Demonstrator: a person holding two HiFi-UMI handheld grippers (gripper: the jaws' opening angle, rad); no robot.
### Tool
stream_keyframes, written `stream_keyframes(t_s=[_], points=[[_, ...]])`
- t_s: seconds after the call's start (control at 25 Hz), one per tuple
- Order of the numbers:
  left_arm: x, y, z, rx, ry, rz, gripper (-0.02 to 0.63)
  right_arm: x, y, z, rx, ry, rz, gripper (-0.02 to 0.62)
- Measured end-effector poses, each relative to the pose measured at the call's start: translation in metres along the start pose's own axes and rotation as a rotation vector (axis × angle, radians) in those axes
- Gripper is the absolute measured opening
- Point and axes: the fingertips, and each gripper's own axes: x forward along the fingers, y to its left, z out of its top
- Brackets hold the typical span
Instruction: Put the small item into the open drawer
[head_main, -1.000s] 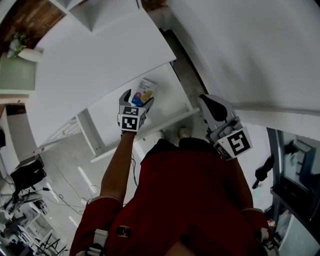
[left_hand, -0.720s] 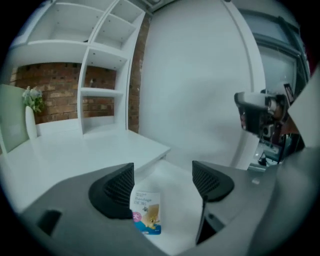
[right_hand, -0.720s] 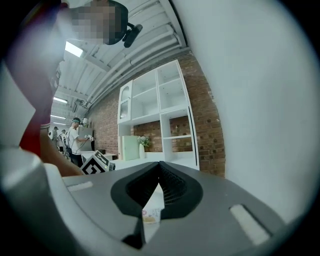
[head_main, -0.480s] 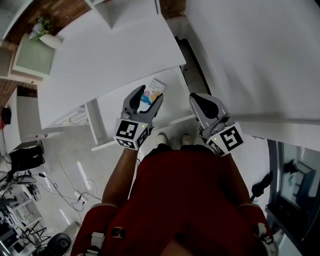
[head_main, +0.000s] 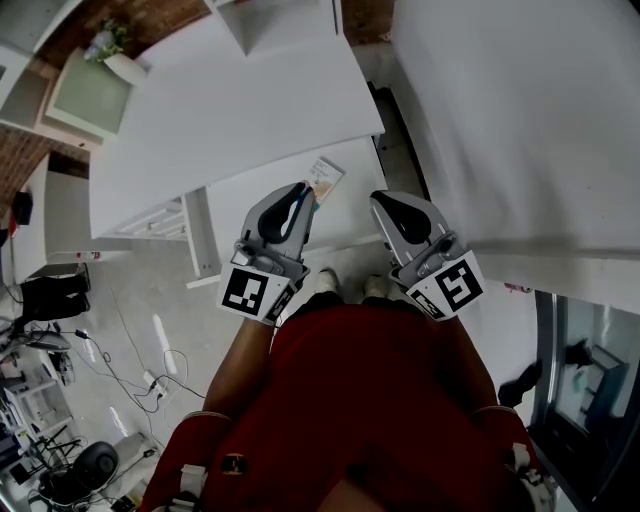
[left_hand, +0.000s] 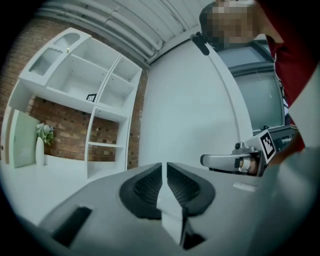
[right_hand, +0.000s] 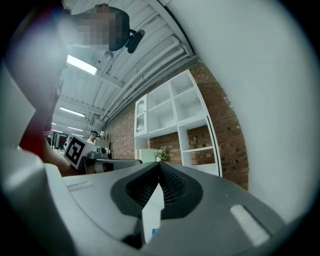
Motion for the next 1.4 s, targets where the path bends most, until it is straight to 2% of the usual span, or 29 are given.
stream_keyframes(t_s=[0.08, 0.44, 0.8, 1.4], points=[[-0.004, 0.001, 0.003, 0.008, -0.005, 0.015, 0.003, 0.000, 0.004, 0.002, 0.000, -0.010, 0.008, 0.011], [-0.019, -0.003, 0.018, 0.032, -0.043, 0.036, 0.003, 0.001, 0.015, -0.001, -0.009, 0.000, 0.033, 0.011], [-0.025, -0.001, 0.016, 0.025, -0.035, 0.040, 0.004, 0.005, 0.020, -0.003, -0.022, 0.006, 0.055, 0.011], [-0.027, -0.001, 0.013, 0.022, -0.029, 0.028, 0.005, 0.005, 0.021, -0.004, -0.038, 0.017, 0.042, 0.011]])
